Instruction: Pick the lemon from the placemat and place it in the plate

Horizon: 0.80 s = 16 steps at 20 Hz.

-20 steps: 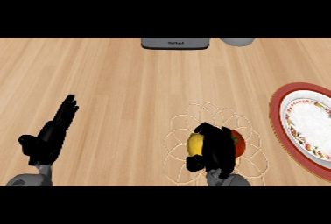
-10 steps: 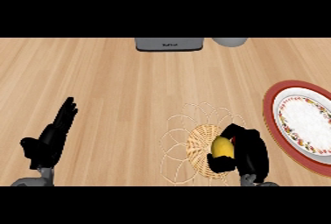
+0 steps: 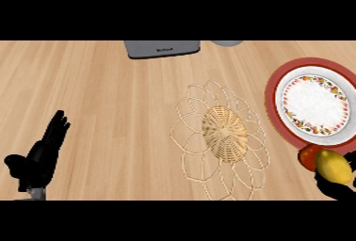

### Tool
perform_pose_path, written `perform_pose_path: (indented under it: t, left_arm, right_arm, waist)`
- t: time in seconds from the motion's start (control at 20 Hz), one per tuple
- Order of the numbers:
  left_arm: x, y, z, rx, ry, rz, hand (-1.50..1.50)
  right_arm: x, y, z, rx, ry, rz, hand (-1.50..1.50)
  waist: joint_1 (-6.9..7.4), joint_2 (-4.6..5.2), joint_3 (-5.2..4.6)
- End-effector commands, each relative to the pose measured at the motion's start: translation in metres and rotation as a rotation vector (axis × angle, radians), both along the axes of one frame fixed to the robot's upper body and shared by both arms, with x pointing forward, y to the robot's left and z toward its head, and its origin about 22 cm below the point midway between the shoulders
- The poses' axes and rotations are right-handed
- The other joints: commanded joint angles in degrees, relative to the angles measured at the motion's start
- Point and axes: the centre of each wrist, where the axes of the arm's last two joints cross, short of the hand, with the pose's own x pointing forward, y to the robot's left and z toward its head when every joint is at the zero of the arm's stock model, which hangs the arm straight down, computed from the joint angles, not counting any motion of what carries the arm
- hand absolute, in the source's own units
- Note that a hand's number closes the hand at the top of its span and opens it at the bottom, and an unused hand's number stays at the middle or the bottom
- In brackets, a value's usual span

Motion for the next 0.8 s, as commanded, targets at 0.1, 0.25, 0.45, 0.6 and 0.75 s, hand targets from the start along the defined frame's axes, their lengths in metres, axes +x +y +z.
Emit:
perform_pose_path:
  t: [0.1, 0.25, 0.45, 0.6, 0.75]
  left_arm:
    - [-0.014, 0.016, -0.001, 0.006, 0.008, 0.009, 0.00]
    - [-0.006, 0.002, 0.003, -0.006, -0.015, 0.007, 0.00]
    - [-0.001, 0.005, 0.005, 0.005, -0.012, -0.026, 0.00]
    - [0.002, -0.002, 0.005, 0.009, -0.020, -0.065, 0.00]
    - [0.013, 0.006, 0.015, 0.008, -0.018, -0.098, 0.00]
  right_arm:
    - [-0.052, -0.090, 0.036, -0.078, -0.076, 0.046, 1.50]
    - [-0.064, -0.124, 0.069, -0.102, -0.193, 0.070, 1.50]
    - [-0.097, -0.156, 0.096, -0.110, -0.372, 0.067, 1.50]
    - [-0.120, -0.180, 0.127, -0.124, -0.458, 0.073, 1.50]
    - [-0.146, -0.187, 0.124, -0.080, -0.470, 0.065, 1.50]
  waist:
    - [0.07, 0.05, 0.17]
    - [0.49, 0.14, 0.12]
    - [2.22, 0.58, -0.01]
    - [3.88, 0.96, -0.10]
    - [5.98, 1.44, -0.11]
